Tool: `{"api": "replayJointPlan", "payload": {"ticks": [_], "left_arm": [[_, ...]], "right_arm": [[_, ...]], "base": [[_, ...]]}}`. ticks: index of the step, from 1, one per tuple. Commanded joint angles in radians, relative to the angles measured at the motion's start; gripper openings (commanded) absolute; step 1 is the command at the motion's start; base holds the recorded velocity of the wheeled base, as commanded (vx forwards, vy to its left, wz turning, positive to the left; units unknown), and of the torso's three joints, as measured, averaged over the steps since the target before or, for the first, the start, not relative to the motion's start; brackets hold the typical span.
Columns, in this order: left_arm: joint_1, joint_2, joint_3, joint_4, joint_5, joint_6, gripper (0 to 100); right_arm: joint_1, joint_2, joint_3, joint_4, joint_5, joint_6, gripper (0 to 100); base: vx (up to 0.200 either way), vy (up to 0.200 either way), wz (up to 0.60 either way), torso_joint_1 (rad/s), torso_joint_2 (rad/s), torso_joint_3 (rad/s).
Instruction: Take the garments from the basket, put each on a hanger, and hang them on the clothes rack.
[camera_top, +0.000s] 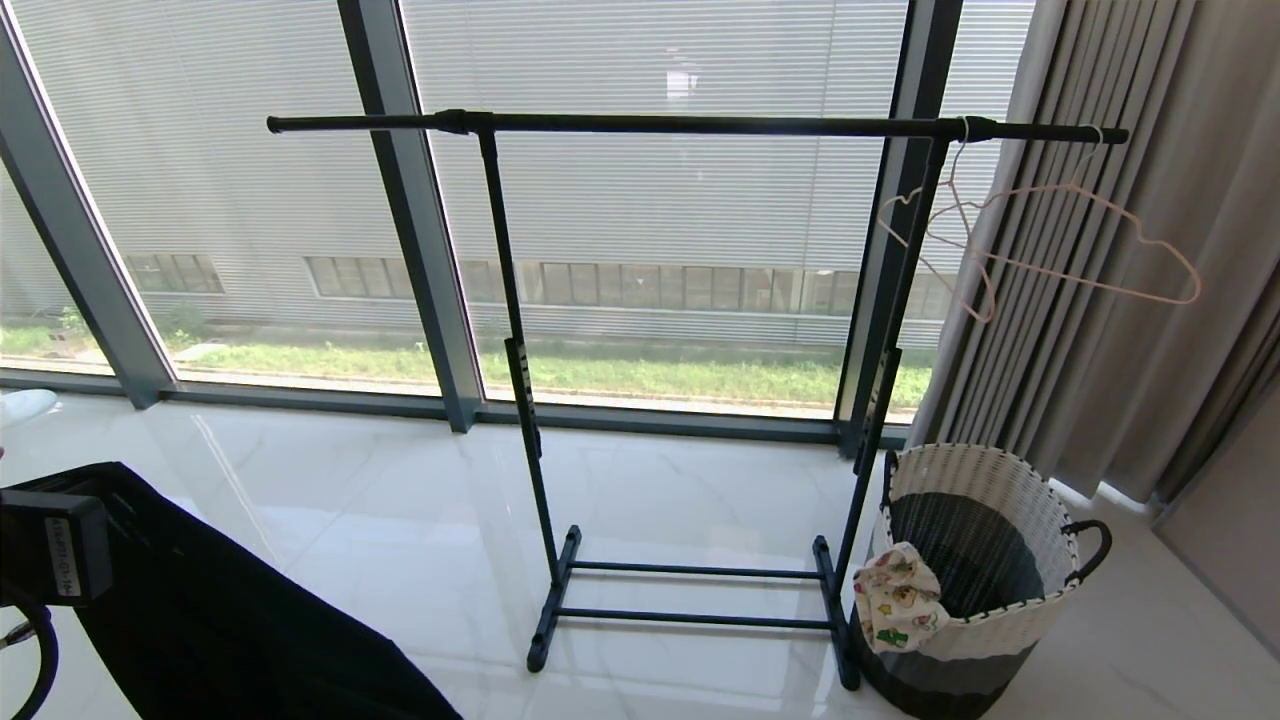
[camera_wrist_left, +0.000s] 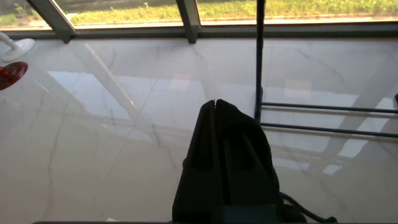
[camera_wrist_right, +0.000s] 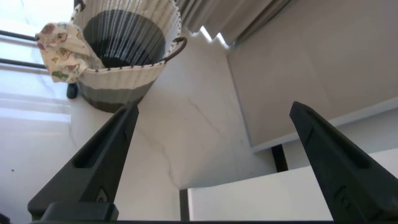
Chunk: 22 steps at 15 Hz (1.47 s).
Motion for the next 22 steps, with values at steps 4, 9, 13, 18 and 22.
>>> {"api": "replayJointPlan", "payload": {"ticks": [4, 9, 13, 18, 22], "left_arm": [[0.001, 0.005, 0.012, -0.003, 0.003, 0.000, 0], [0.001, 0.004, 0.017, -0.003, 0.001, 0.002, 0], [0.001, 0.005, 0.017, -0.003, 0.003, 0.003, 0], [0.001, 0.001, 0.033, -0.003, 0.006, 0.020, 0], [0.001, -0.004, 0.030, -0.002, 0.003, 0.022, 0]], "right_arm": [[0.000, 0.005, -0.001, 0.000, 0.000, -0.001, 100], [0.000, 0.000, 0.002, 0.000, 0.000, -0.004, 100], [0.002, -0.020, 0.008, 0.000, 0.001, -0.007, 100], [0.003, -0.113, 0.084, 0.000, 0.003, -0.050, 100], [0.003, -0.170, 0.100, 0.001, 0.006, -0.071, 100]], "base": [[0.000, 0.000, 0.00, 0.217, -0.50, -0.278], [0.000, 0.000, 0.00, 0.236, -0.52, -0.285], [0.000, 0.000, 0.00, 0.250, -0.54, -0.288], [0.040, 0.000, 0.00, 0.055, -0.12, -0.064], [0.200, -0.150, 0.00, 0.004, -0.01, 0.000]]}}
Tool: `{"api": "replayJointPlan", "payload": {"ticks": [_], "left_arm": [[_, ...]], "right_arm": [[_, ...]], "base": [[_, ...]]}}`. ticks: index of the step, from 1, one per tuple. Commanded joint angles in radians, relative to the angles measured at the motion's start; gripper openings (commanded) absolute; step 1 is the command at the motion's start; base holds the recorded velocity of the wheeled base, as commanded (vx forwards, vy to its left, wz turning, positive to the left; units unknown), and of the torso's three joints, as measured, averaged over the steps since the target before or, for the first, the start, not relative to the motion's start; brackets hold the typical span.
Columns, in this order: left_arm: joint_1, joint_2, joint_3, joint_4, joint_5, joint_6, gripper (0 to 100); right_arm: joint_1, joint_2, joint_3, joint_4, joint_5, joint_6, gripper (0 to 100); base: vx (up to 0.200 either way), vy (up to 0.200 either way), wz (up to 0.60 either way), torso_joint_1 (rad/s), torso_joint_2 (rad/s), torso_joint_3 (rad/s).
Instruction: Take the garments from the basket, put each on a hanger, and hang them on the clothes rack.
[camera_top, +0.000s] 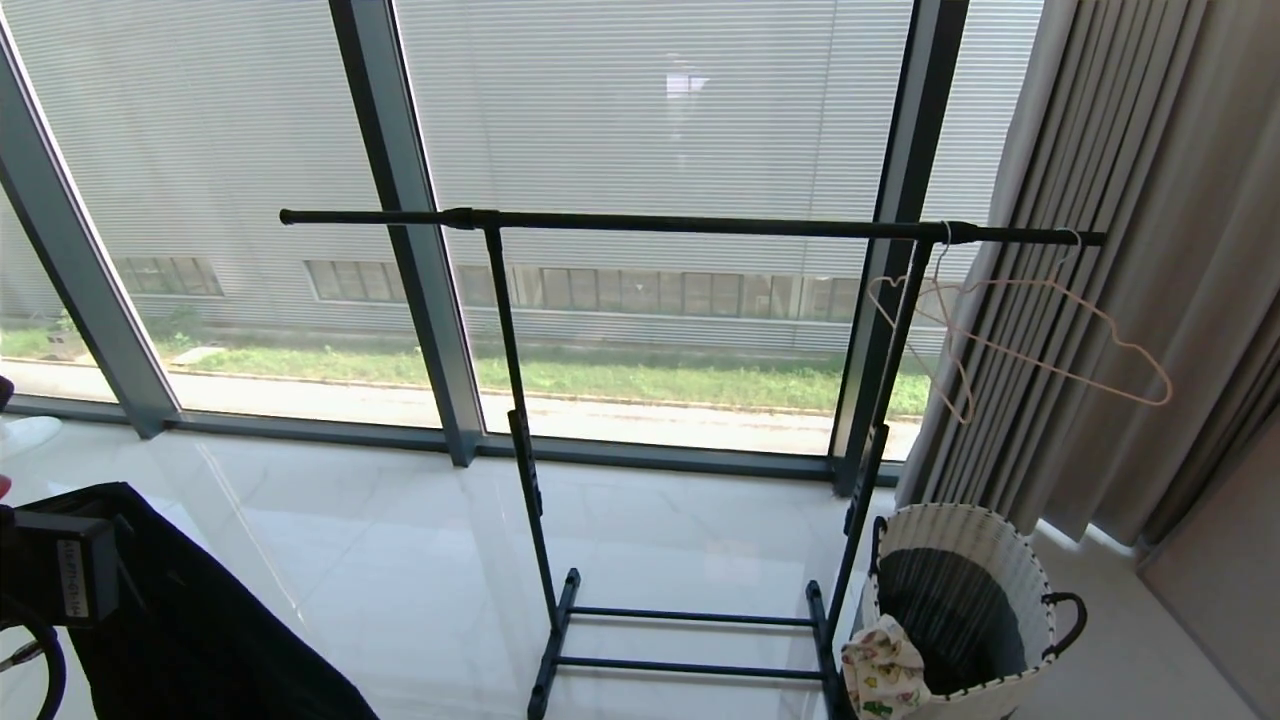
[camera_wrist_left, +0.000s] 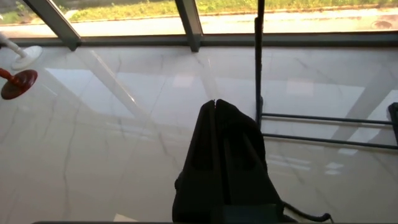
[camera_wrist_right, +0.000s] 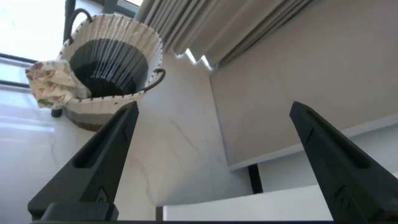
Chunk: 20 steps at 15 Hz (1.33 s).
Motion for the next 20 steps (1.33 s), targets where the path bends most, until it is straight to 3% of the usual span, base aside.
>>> {"api": "replayJointPlan", "payload": {"ticks": [1, 3, 10, 12, 20], "left_arm": [[-0.001, -0.002, -0.003, -0.001, -0.001, 0.000, 0], [-0.001, -0.002, -0.003, -0.001, -0.001, 0.000, 0], [-0.001, -0.002, -0.003, -0.001, -0.001, 0.000, 0], [0.001, 0.000, -0.003, -0.001, -0.001, 0.000, 0], [0.001, -0.002, -0.003, -0.001, -0.001, 0.000, 0]], "right_arm": [[0.000, -0.025, 0.001, -0.001, 0.001, 0.001, 100], [0.000, -0.025, 0.000, -0.001, 0.038, 0.001, 100], [0.000, -0.009, -0.025, -0.001, 0.050, 0.001, 100], [0.000, 0.012, -0.049, -0.001, 0.087, 0.001, 100], [0.000, 0.164, -0.166, -0.032, 0.136, 0.006, 100]], "base": [[0.200, -0.200, 0.00, 0.012, 0.00, -0.002], [0.000, -0.200, 0.00, 0.010, 0.00, -0.002], [0.000, -0.200, 0.00, 0.004, 0.00, 0.002], [0.200, -0.200, 0.00, 0.000, 0.00, 0.002], [0.200, 0.000, 0.00, -0.001, 0.00, 0.002]]}}
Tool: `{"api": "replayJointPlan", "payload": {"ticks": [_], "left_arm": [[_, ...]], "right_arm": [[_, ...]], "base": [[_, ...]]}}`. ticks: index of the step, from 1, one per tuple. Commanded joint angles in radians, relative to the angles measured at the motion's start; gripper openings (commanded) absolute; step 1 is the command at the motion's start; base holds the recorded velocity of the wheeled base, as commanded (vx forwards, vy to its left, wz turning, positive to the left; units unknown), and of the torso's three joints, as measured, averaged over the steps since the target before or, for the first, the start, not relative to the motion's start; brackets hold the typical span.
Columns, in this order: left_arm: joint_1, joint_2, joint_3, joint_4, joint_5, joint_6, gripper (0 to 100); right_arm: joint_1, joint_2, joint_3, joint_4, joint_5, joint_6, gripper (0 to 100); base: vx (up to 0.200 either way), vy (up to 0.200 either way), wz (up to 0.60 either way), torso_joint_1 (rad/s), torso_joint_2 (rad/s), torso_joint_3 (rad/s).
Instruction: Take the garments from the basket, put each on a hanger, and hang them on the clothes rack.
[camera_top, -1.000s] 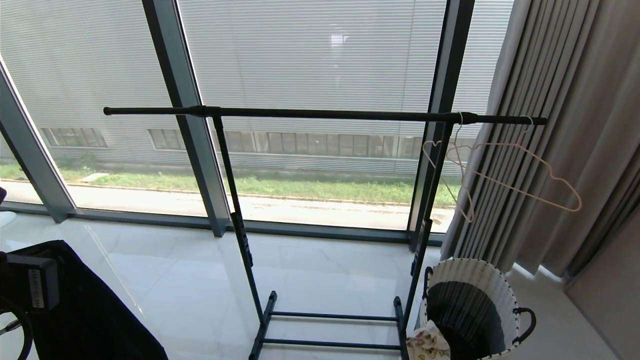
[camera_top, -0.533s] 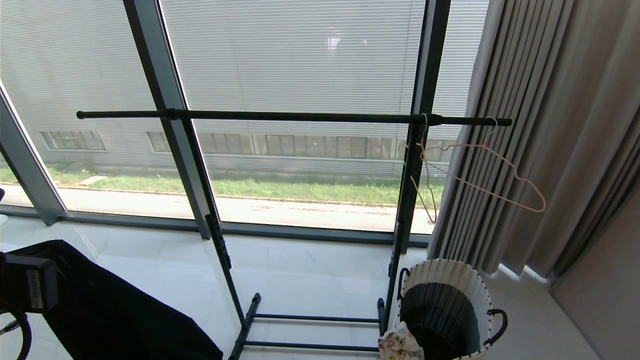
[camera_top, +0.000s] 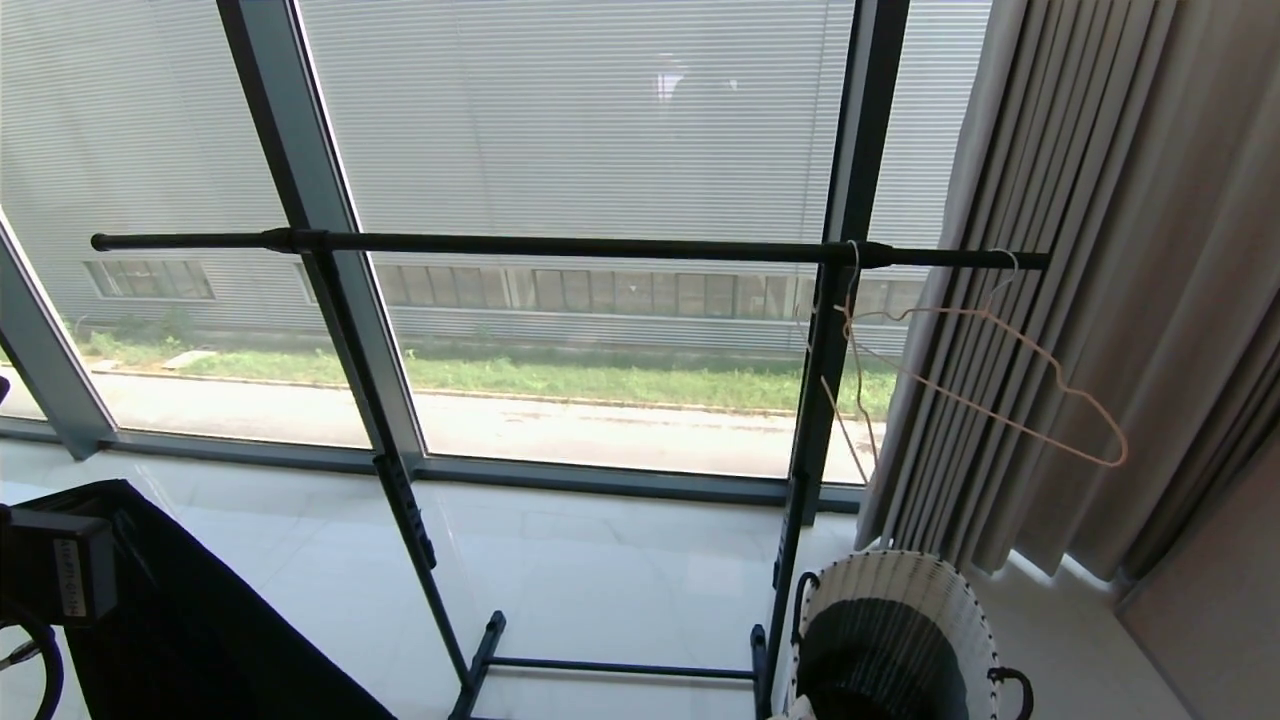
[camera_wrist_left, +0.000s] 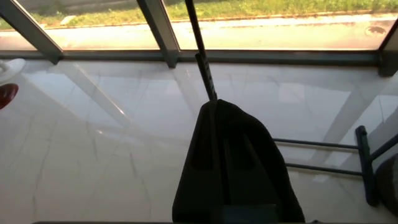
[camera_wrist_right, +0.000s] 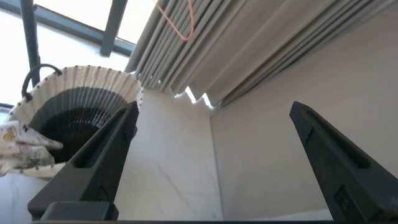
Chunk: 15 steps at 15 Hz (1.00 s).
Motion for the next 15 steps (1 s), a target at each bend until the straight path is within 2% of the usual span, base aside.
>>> {"api": "replayJointPlan", "payload": {"ticks": [1, 5, 8, 10, 12, 15], "left_arm": [[0.000, 0.001, 0.000, 0.000, 0.000, 0.000, 0], [0.000, 0.001, -0.006, 0.000, 0.000, 0.000, 0], [0.000, 0.003, -0.011, 0.000, 0.000, 0.000, 0], [0.001, 0.004, -0.011, 0.000, 0.000, 0.000, 0], [0.001, 0.003, -0.011, 0.000, 0.002, 0.000, 0], [0.001, 0.004, -0.011, 0.000, 0.002, -0.001, 0]], "right_arm": [[-0.001, 0.058, -0.028, -0.001, 0.000, 0.003, 100], [-0.006, 0.136, -0.085, -0.001, -0.002, 0.003, 100], [-0.032, 0.256, -0.159, 0.001, 0.001, 0.004, 100], [-0.046, 0.323, -0.199, 0.001, 0.006, 0.004, 100], [-0.119, 0.414, -0.255, 0.001, 0.073, 0.003, 100], [-0.222, 0.561, -0.383, 0.004, 0.233, 0.000, 100]], "base": [[0.200, 0.000, 0.00, 0.007, 0.01, 0.002], [0.200, 0.000, 0.00, 0.004, 0.00, 0.000], [0.200, 0.000, 0.00, 0.004, 0.00, 0.004], [0.000, 0.000, 0.00, 0.000, 0.00, 0.000], [0.000, 0.000, 0.00, 0.000, 0.00, 0.000], [0.000, 0.000, 0.00, 0.000, 0.00, 0.000]]}}
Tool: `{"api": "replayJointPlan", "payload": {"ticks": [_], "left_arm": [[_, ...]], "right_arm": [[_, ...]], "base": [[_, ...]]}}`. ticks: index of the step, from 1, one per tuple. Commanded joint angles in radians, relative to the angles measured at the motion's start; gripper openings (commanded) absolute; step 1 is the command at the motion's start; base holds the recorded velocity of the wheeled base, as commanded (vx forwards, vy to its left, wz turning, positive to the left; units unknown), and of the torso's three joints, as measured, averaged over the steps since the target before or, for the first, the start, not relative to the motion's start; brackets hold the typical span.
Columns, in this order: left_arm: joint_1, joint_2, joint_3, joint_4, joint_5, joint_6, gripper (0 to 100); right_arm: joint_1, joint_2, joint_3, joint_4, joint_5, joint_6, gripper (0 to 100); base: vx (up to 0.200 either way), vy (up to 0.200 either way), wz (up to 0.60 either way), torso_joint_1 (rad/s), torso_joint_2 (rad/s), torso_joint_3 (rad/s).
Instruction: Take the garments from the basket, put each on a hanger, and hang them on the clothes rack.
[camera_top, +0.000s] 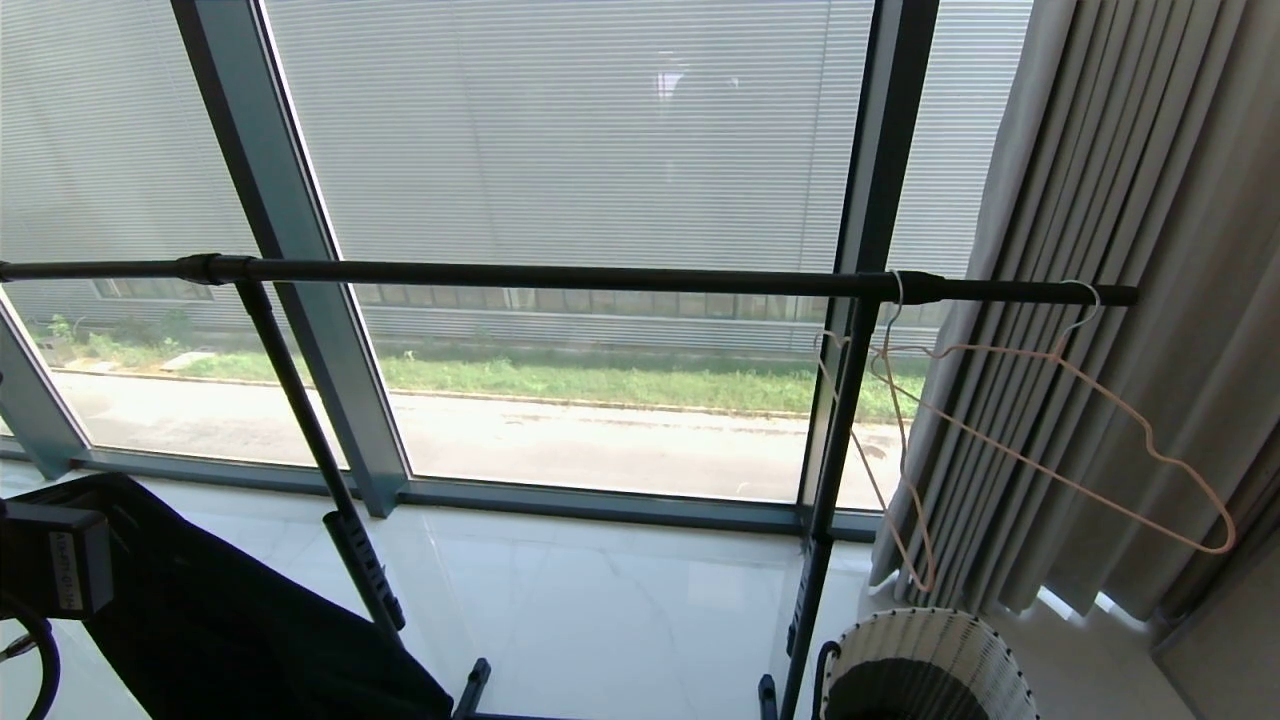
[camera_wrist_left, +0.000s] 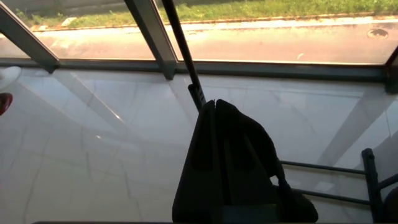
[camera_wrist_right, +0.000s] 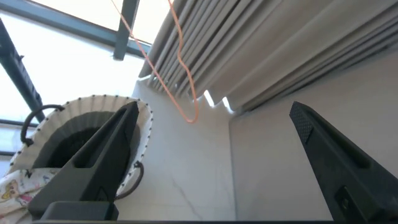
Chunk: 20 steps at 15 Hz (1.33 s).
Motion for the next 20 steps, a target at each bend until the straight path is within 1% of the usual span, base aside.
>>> {"api": "replayJointPlan", "payload": {"ticks": [1, 4, 6, 8, 10, 14, 18, 19, 20], "left_arm": [[0.001, 0.003, 0.000, -0.002, 0.000, -0.001, 0], [0.001, 0.006, 0.000, -0.033, 0.002, 0.001, 0], [0.001, 0.003, 0.003, -0.033, 0.003, -0.001, 0], [0.001, 0.006, 0.000, -0.033, 0.002, -0.004, 0], [0.001, 0.007, 0.000, -0.033, 0.003, -0.004, 0], [0.001, 0.006, 0.000, -0.033, 0.002, -0.001, 0], [0.001, 0.009, 0.001, -0.033, 0.002, -0.001, 0], [0.001, 0.010, 0.001, -0.033, 0.002, -0.001, 0], [0.001, 0.012, 0.000, -0.033, 0.003, 0.001, 0]], "right_arm": [[-0.073, 0.169, -0.113, 0.009, 0.079, -0.003, 100], [-0.078, 0.275, -0.188, 0.085, 0.123, -0.006, 100], [-0.076, 0.312, -0.196, 0.120, 0.152, -0.024, 100], [-0.098, 0.368, -0.210, 0.108, 0.172, -0.033, 100], [-0.119, 0.425, -0.254, 0.106, 0.214, -0.063, 100], [-0.121, 0.537, -0.320, 0.106, 0.257, -0.173, 100], [-0.122, 0.658, -0.438, 0.108, 0.289, -0.190, 100], [-0.122, 0.672, -0.452, 0.108, 0.292, -0.190, 100], [-0.122, 0.707, -0.475, 0.109, 0.315, -0.201, 100]], "base": [[0.000, 0.000, 0.00, 0.000, 0.00, 0.000], [0.000, 0.000, 0.00, 0.000, 0.00, 0.000], [0.000, 0.000, 0.00, 0.000, 0.00, 0.000], [0.000, 0.000, 0.00, 0.000, 0.00, 0.000], [0.000, 0.000, 0.00, 0.000, 0.00, 0.000], [0.000, 0.000, 0.00, 0.000, 0.00, 0.000], [0.000, 0.000, 0.00, 0.000, 0.00, 0.000], [0.000, 0.000, 0.00, 0.000, 0.00, 0.000], [0.000, 0.000, 0.00, 0.000, 0.00, 0.000]]}}
